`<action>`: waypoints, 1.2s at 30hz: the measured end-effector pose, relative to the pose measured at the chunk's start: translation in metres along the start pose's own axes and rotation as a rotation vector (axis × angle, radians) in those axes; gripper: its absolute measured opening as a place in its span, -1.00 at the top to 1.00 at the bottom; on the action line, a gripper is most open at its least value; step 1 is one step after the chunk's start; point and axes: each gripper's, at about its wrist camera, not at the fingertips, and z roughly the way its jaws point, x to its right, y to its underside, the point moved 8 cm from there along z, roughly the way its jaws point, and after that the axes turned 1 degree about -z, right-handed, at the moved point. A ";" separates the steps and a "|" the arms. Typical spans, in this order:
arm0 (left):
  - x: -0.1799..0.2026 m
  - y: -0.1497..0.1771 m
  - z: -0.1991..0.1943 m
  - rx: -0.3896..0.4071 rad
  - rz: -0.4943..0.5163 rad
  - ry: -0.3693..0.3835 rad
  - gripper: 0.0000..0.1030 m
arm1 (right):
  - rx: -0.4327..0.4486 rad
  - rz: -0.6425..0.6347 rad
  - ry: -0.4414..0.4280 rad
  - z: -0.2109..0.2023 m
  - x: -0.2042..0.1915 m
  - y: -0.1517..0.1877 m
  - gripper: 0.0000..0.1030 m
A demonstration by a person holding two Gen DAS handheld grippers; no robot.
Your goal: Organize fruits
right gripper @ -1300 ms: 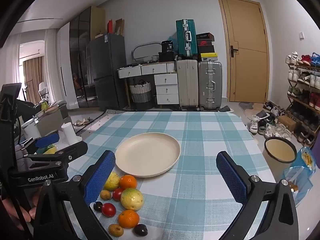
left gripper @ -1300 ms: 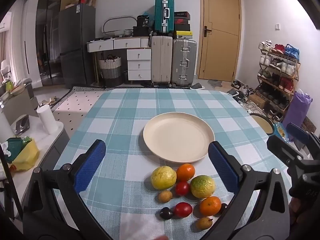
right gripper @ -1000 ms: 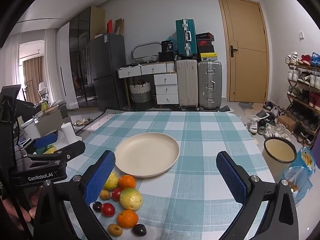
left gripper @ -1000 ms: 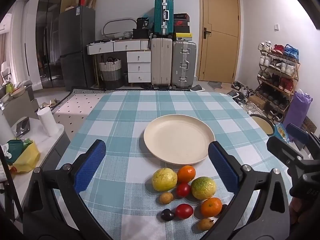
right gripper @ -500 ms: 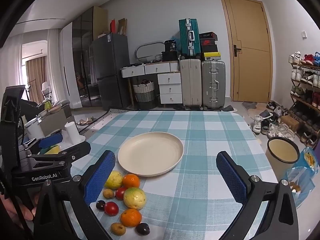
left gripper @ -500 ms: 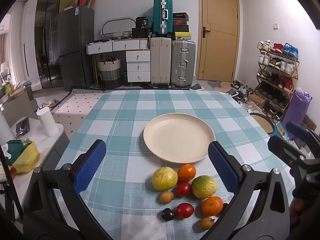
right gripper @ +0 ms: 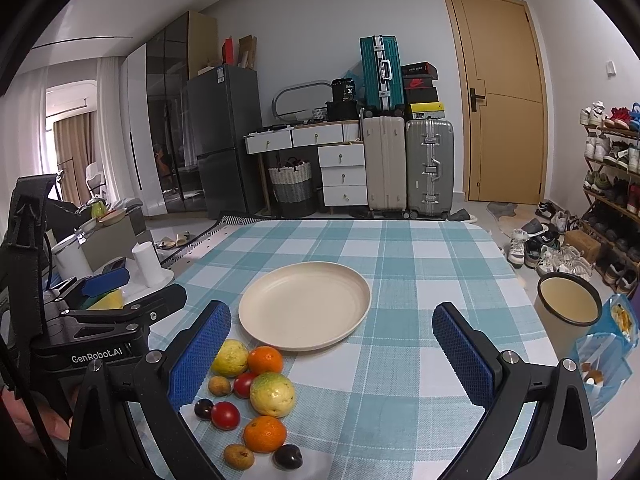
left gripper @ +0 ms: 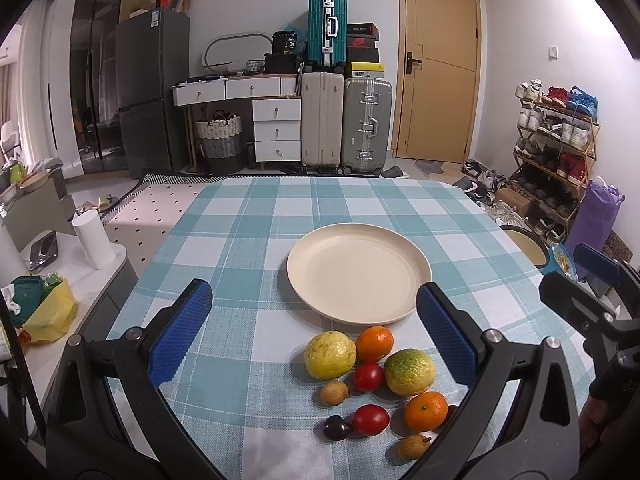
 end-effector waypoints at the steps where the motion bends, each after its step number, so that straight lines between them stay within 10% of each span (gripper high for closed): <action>1: 0.000 0.000 0.000 0.001 0.000 -0.002 -0.99 | 0.001 -0.001 0.000 0.000 0.000 0.000 -1.00; 36: -0.004 0.019 0.006 -0.016 -0.005 -0.002 -0.99 | -0.004 0.004 -0.005 -0.001 -0.003 0.002 -1.00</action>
